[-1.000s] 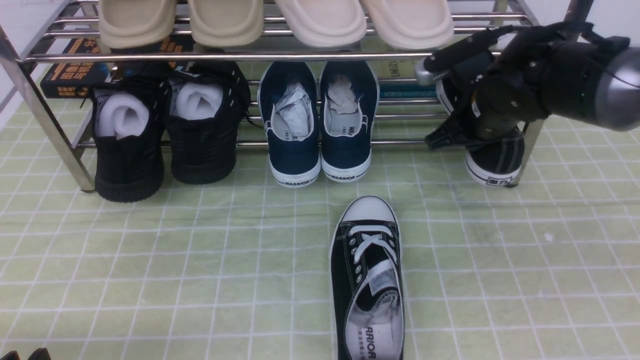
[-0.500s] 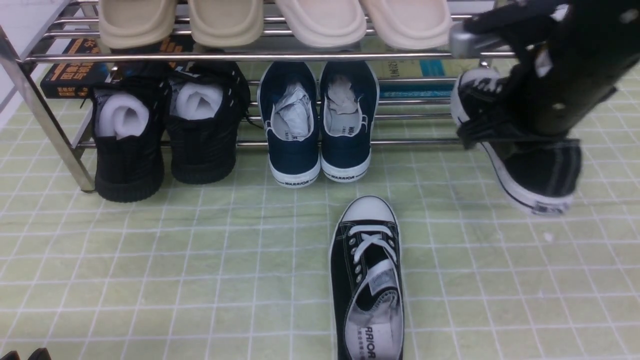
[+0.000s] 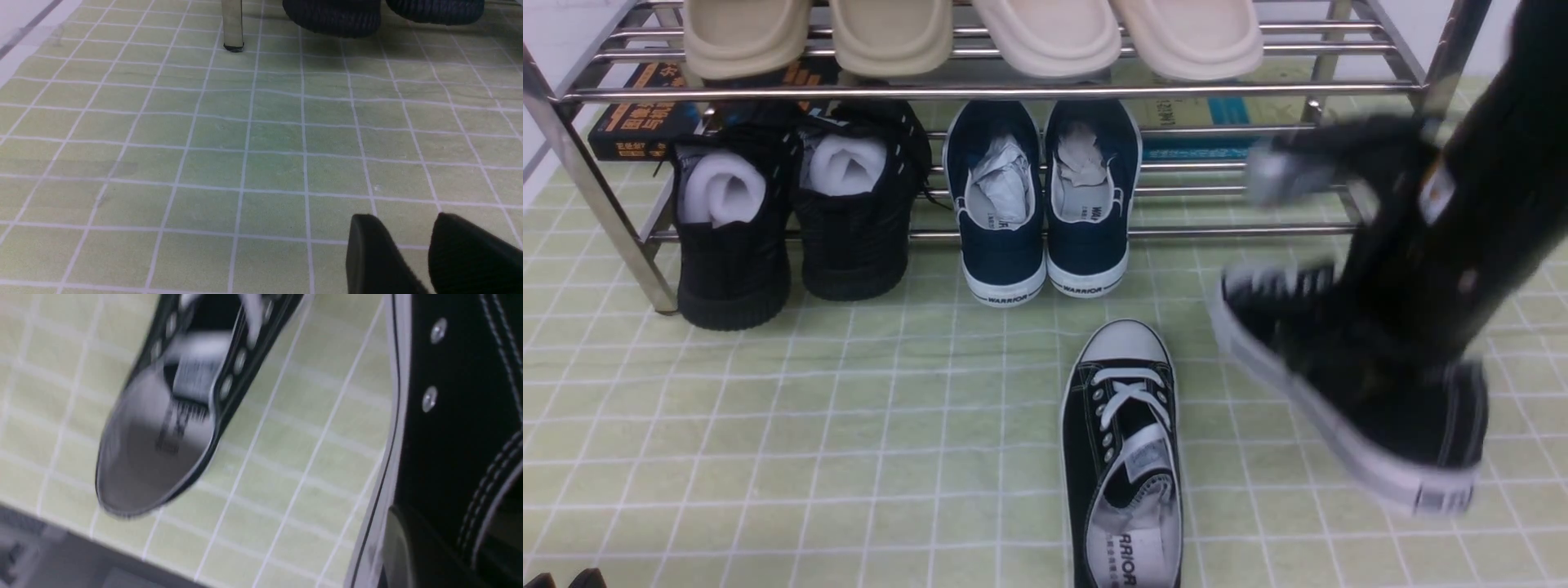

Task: Take the shoes off the shelf with your hand from the green coffee tablecloth.

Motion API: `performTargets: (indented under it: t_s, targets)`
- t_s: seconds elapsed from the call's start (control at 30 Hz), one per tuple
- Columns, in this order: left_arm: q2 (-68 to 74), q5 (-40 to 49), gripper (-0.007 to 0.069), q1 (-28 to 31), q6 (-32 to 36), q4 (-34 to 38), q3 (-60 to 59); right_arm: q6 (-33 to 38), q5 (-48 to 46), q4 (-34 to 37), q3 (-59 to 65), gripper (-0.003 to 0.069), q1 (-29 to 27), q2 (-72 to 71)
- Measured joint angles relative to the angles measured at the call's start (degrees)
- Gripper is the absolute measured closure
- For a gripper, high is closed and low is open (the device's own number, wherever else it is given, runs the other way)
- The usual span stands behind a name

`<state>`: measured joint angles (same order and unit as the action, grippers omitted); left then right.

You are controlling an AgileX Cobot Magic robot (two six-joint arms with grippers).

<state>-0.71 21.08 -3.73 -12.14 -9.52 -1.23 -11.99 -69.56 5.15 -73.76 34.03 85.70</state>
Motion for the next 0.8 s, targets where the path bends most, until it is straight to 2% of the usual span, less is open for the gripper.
performTargets:
  t_s: [0.17, 0.33, 0.6, 0.8]
  targets:
    - [0.0, 0.0, 0.0383, 0.0, 0.0, 0.0, 0.0, -4.1, 8.2, -1.1, 5.0, 0.0643, 2.2, 1.1]
    - [0.0, 0.0, 0.0383, 0.0, 0.0, 0.0, 0.0, -4.9, 13.1, -2.3, 5.2, 0.0643, 2.3, 3.2]
    - [0.0, 0.0, 0.0383, 0.0, 0.0, 0.0, 0.0, -6.0, 13.6, -2.0, 5.2, 0.0639, 2.5, 7.0]
    - [0.0, 0.0, 0.0383, 0.0, 0.0, 0.0, 0.0, -6.3, 14.0, 1.5, 5.2, 0.0635, 2.6, 9.4]
